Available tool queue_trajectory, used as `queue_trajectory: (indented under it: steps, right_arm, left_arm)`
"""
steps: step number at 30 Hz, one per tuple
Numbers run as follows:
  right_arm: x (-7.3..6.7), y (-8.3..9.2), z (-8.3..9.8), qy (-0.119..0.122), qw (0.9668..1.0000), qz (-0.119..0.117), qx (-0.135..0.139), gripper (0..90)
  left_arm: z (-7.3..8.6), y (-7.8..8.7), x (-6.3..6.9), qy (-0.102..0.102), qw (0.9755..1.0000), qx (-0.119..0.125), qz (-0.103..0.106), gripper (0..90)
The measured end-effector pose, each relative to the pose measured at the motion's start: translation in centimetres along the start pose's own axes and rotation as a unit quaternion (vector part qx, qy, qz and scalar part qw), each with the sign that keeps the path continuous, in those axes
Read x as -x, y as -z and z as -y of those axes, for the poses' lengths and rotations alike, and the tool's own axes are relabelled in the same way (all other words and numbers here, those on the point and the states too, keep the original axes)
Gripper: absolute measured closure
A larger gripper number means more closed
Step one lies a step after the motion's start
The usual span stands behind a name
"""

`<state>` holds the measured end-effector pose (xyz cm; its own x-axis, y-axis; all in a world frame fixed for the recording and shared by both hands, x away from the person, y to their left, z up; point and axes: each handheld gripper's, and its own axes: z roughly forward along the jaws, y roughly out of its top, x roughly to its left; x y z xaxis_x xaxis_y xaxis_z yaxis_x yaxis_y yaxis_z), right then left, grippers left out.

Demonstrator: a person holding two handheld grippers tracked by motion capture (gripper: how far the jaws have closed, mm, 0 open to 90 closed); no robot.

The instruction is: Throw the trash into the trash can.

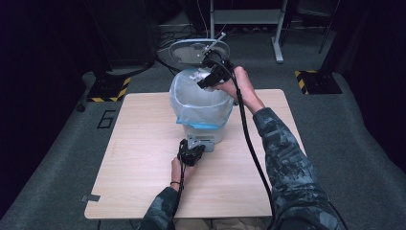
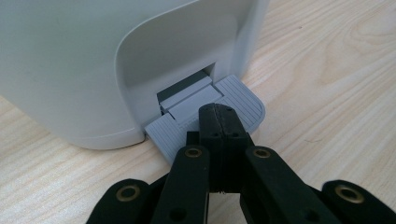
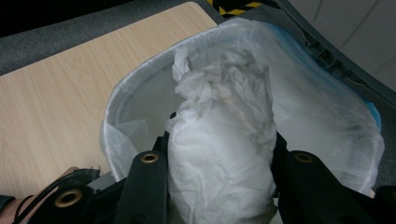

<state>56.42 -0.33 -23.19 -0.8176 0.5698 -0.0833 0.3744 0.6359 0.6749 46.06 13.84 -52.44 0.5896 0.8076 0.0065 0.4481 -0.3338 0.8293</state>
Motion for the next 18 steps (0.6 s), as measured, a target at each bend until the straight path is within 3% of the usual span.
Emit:
queue_trajectory:
  steps: [5,18]
  right_arm:
    - [-0.1,-0.9,-0.5,-0.007,0.9999,0.002,-0.012,63.6]
    - [-0.2,-3.0,-1.3,0.005,0.9996,0.011,-0.025,61.9]
  left_arm:
    - [0.0,0.0,0.0,0.000,1.0000,0.000,0.001,90.0]
    - [0.0,0.0,0.0,-0.001,1.0000,0.000,-0.001,90.0]
